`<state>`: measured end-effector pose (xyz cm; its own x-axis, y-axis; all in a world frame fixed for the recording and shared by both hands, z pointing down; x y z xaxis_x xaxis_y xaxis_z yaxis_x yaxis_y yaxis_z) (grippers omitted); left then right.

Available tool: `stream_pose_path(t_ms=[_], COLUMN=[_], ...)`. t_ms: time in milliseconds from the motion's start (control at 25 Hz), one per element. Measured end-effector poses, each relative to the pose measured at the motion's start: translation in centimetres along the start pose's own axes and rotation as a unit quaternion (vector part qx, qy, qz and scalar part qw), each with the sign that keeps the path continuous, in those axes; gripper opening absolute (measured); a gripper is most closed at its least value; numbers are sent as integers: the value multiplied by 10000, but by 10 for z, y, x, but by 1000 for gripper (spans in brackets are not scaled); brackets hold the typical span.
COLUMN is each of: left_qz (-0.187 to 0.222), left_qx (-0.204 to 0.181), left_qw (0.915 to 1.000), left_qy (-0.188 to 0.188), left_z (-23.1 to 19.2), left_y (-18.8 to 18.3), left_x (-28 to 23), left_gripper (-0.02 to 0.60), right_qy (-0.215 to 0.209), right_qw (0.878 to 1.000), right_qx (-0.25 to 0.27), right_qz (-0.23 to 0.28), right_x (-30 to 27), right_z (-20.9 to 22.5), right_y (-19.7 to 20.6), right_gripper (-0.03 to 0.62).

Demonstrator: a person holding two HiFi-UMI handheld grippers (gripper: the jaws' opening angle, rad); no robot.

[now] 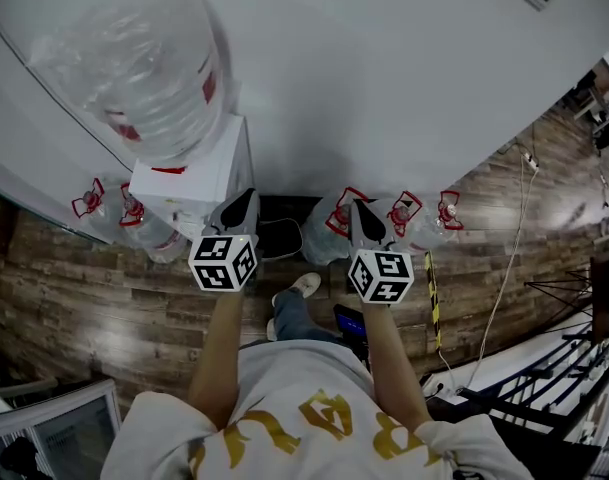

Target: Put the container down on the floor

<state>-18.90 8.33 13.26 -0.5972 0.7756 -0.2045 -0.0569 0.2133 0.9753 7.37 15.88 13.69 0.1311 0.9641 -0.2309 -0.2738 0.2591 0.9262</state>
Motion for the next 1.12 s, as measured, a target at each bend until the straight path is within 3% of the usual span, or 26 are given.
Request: stream_pose_path(t_ms=[400, 640, 1120], left_qz=[-59, -52, -20], left_qx=[-36, -50, 92], left_qw=[9999, 9999, 9999], left_qy=[115, 80, 63], left_z=[8, 3, -3], left_y=[5, 4, 10], left_x=[-3, 2, 11], left_gripper=[0, 0, 0], right_qy=[35, -16, -169], right_qw=[9999, 9991, 9991], right_qx=[68, 387, 323], right_qz=[-69, -163, -235], right_x=[5, 2, -3], right_z=[0, -7, -19], right_y=[5, 7, 13], right_gripper=[21, 21, 21])
Point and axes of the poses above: the fingertips, and each gripper's own axes: x backward along the fingers, z to its right, y out of its underside, the point moved 9 cm from there along x, backward along the fingers, and after that the axes turned 11 degrees about -x, right-handed, at the moved point
